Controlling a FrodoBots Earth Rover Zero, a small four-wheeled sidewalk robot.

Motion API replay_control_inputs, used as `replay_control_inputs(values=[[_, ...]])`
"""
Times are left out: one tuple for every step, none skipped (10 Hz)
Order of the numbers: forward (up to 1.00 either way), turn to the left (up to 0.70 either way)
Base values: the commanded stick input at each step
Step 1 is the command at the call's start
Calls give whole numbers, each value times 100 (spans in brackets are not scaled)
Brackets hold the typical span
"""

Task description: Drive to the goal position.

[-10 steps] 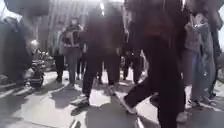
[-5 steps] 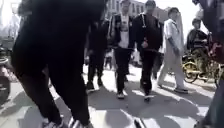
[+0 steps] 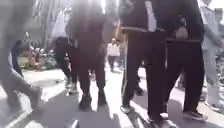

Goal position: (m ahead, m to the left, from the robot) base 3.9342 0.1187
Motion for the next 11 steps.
replay_control_inputs(values=[[0, 0], [0, 0], [0, 0], [0, 0], [0, 0], [0, 0], [0, 0], [0, 0], [12, 0], [47, 1], [83, 1]])
